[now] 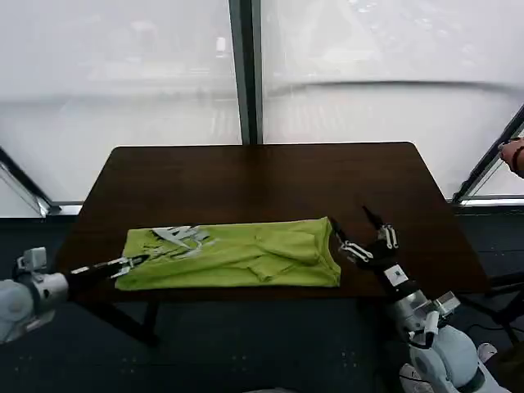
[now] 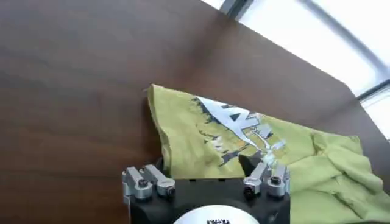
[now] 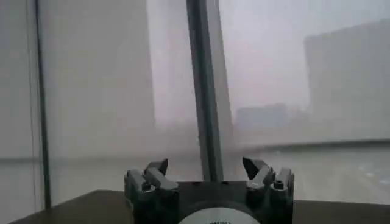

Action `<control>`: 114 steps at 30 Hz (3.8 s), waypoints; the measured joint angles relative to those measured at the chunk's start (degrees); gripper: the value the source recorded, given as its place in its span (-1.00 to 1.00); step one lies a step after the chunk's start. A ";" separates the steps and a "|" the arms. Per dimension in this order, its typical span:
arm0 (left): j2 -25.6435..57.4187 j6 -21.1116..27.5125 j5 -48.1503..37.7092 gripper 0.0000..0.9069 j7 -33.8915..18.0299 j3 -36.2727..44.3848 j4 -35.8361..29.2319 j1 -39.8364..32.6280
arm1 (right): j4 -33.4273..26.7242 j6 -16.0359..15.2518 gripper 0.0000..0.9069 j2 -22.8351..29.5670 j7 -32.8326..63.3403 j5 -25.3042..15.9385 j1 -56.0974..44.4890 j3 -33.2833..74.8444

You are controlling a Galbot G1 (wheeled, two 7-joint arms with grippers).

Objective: Fold and organize the clothes.

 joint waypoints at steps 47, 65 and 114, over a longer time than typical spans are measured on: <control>-4.92 0.23 10.52 -1.00 -12.25 -21.22 -11.56 11.23 | -0.80 -0.76 0.94 3.82 4.03 -1.69 4.60 -2.45; -10.79 0.16 0.02 -1.00 -17.60 -2.42 -21.21 -1.69 | 1.29 0.03 0.94 9.48 4.11 -6.89 -6.11 7.60; -32.36 0.15 14.58 0.94 -20.80 25.54 -17.05 -13.83 | -2.99 0.05 0.94 9.41 4.09 -10.21 -3.33 4.10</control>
